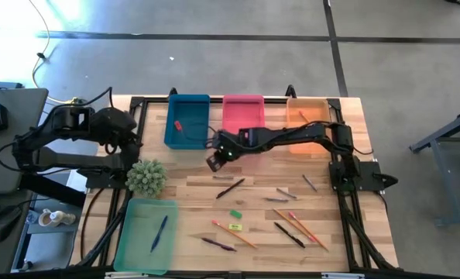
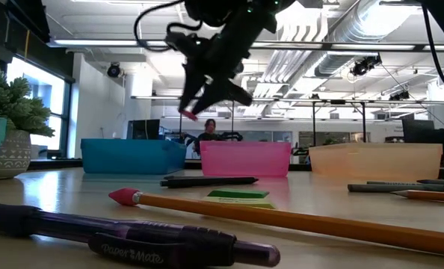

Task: Sort crayons/erasers/pens/pencils in bins
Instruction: Put the pink eraser into the blue bin

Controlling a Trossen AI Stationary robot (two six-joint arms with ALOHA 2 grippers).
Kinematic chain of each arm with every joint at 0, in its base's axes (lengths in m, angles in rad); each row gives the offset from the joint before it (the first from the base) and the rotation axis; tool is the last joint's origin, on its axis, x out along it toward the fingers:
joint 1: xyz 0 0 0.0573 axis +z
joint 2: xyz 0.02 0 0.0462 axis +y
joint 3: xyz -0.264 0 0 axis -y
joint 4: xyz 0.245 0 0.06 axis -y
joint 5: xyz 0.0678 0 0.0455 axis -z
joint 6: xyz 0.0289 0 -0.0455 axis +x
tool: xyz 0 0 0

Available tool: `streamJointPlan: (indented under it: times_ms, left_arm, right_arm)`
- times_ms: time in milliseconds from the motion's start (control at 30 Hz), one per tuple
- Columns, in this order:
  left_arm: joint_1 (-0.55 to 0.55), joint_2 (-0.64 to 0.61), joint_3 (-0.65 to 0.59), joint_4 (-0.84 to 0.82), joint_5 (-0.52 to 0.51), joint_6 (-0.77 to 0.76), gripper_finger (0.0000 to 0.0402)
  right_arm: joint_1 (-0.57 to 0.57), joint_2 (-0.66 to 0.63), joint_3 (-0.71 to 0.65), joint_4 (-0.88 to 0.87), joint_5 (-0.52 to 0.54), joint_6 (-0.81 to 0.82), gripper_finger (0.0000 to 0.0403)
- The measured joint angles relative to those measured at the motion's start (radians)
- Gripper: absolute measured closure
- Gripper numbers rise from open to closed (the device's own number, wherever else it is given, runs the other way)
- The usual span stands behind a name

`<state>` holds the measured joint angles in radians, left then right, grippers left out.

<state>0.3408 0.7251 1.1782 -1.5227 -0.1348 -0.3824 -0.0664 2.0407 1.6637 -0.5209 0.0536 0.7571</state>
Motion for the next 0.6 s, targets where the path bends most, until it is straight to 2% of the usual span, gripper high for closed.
streamJointPlan:
  times_ms: [367, 600]
  left_arm:
    - [0.000, 0.001, 0.000, 0.094, -0.013, 0.001, 0.0241]
    - [0.000, 0.006, 0.000, 0.231, -0.116, 0.000, 0.0241]
  right_arm:
    - [-0.077, 0.000, 0.007, 0.390, 0.064, -0.022, 0.0320]
    - [-0.126, -0.001, 0.007, 0.569, 0.174, -0.143, 0.0320]
